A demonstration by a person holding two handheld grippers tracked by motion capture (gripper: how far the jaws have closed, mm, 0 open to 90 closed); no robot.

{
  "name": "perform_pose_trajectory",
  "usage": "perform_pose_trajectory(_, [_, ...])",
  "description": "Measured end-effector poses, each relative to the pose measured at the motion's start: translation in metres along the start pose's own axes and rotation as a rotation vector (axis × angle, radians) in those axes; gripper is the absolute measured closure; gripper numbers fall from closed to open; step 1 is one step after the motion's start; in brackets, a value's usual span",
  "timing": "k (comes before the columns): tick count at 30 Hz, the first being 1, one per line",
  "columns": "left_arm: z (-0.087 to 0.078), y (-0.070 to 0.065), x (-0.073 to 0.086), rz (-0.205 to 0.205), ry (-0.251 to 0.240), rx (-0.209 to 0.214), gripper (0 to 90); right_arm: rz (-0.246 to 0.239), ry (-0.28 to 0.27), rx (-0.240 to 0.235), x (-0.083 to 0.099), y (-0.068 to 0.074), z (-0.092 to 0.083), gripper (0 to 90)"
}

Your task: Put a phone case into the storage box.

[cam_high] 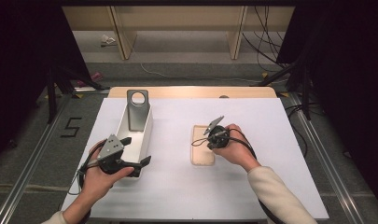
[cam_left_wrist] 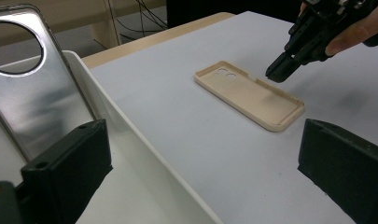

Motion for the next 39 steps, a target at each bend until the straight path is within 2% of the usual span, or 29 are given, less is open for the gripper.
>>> perform_pose_trajectory(2, [0.000,0.000,0.000,-0.004,0.000,-0.002,2.1,-0.053,-0.003,-0.002,-0.002,0.002,-0.005,79.0])
perform_pose_trajectory(8, [0.000,0.000,0.001,-0.004,0.002,-0.002,2.1,-0.192,0.050,-0.057,-0.002,0.015,-0.008,56.4])
perform_pose_trajectory(9, [0.000,0.000,0.001,-0.003,0.003,-0.002,2.1,-0.228,0.070,-0.064,-0.002,0.018,-0.009,51.9])
perform_pose_trajectory(11, [0.001,0.000,0.001,-0.002,0.004,-0.001,2.2,-0.271,0.091,-0.065,-0.004,0.023,-0.008,44.8])
perform_pose_trajectory(17, [0.000,0.000,0.000,-0.003,0.002,-0.001,2.2,-0.375,0.149,-0.043,-0.011,0.035,-0.003,39.2])
perform_pose_trajectory(20, [0.001,0.000,0.001,-0.001,0.004,0.002,2.3,-0.408,0.173,-0.037,-0.014,0.040,0.000,38.9])
perform_pose_trajectory(23, [0.001,-0.001,0.001,-0.001,0.005,0.002,2.3,-0.415,0.178,-0.034,-0.017,0.044,0.004,39.4])
perform_pose_trajectory(28, [0.002,-0.001,0.001,-0.003,0.007,0.006,2.6,-0.454,0.213,-0.016,-0.020,0.046,0.009,40.4])
perform_pose_trajectory(31, [0.002,-0.001,0.001,-0.002,0.006,0.006,2.6,-0.458,0.235,-0.010,-0.021,0.049,0.011,41.1])
perform_pose_trajectory(39, [0.002,-0.001,0.001,0.000,0.007,0.007,2.6,-0.469,0.244,-0.001,-0.022,0.049,0.013,43.2])
Point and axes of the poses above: each handheld gripper's, and its own axes: z roughly forward along the jaws, x roughly out of its underside, y roughly to its left, the point moved 4 cm from there along z, roughly forward along the jaws, and after that the axes turned 10 degrees about -z, right-handed, at the moved point
